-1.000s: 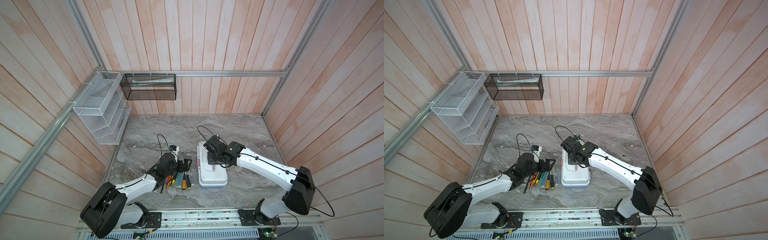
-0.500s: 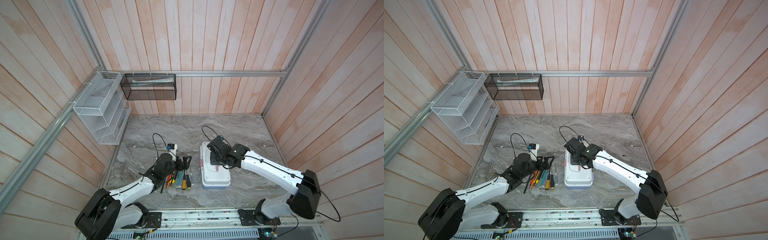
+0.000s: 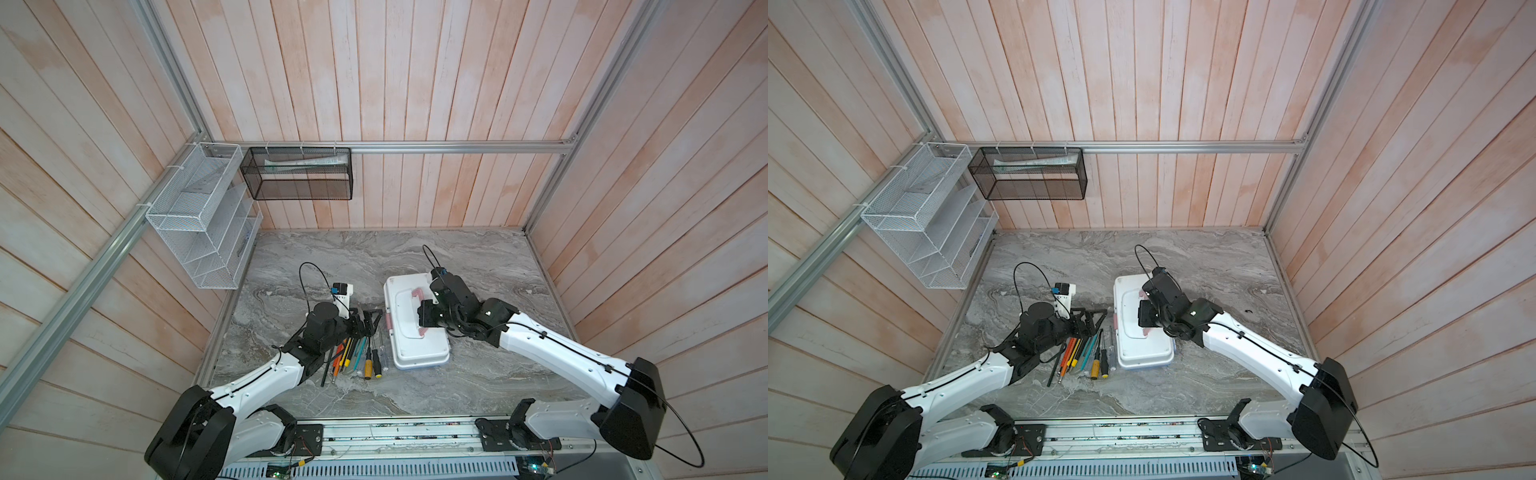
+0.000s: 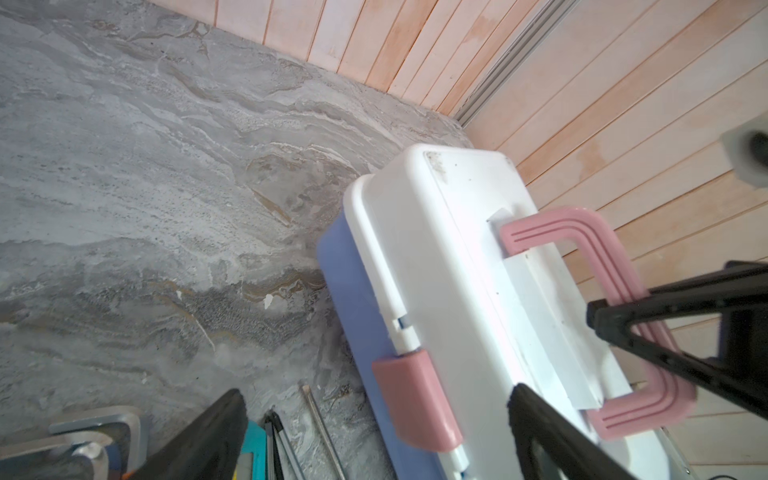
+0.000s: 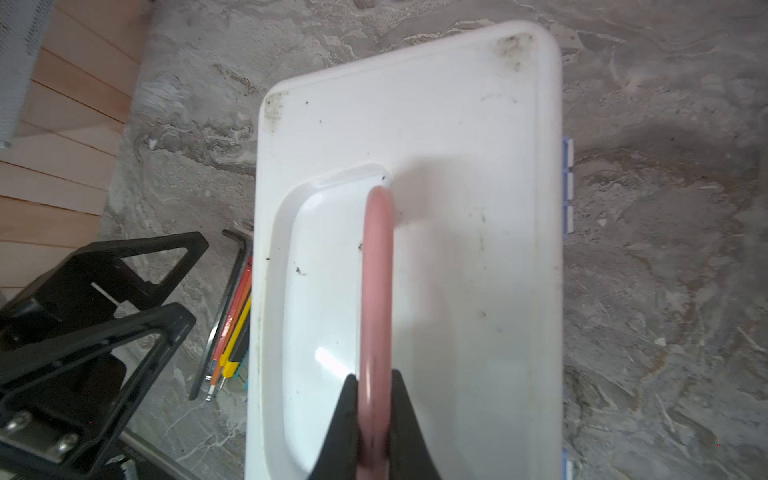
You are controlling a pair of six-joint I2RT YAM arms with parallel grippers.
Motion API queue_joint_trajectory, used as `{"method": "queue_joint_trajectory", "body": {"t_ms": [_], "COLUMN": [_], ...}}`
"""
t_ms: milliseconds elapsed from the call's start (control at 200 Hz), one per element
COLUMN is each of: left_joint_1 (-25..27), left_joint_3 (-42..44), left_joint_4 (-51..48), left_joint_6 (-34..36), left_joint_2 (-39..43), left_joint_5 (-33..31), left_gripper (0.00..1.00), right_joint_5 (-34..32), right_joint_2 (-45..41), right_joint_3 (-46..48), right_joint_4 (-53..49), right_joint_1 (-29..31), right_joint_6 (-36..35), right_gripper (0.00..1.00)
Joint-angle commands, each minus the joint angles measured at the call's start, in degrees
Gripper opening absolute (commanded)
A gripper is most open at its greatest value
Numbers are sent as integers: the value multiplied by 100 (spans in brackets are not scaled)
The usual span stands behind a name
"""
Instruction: Pack the tool kit
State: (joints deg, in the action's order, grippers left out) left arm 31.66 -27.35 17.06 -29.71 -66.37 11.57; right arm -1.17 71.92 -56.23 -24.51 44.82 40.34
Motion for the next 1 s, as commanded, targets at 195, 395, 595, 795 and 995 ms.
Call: {"method": "queue_joint_trajectory", "body": {"t_ms": [195,395,595,795,995], "left_joint_1": [145,364,760,971,1027], "left_joint_3": [-702,-1322,-2298,-3037,-3317], "left_joint_4": [-1118,-1507,-2020,-2407,-2342], "left_joint_6": [214,25,-95,-562,-872], "left_joint_2": [94,-252,-1043,-1761,-1972], "left_joint_5": [52,-2,1,177,470], "left_gripper": [100,100,100,99,99], "right_joint_5": [3195,3393,2303,1773,1553], "right_joint_2": [-1543,-2127,-1990,-1653,-1356], "right_joint_3": [2499,2873,2496,2098,1897], "right_joint_4": [3142,1963,571,-10,-21], "right_joint_1": [-2146,-3668,-3937,-3929,-3692], "right_joint_6": [663,302,-636,-1110,-1346], "right_gripper": [0,0,0,0,0]}}
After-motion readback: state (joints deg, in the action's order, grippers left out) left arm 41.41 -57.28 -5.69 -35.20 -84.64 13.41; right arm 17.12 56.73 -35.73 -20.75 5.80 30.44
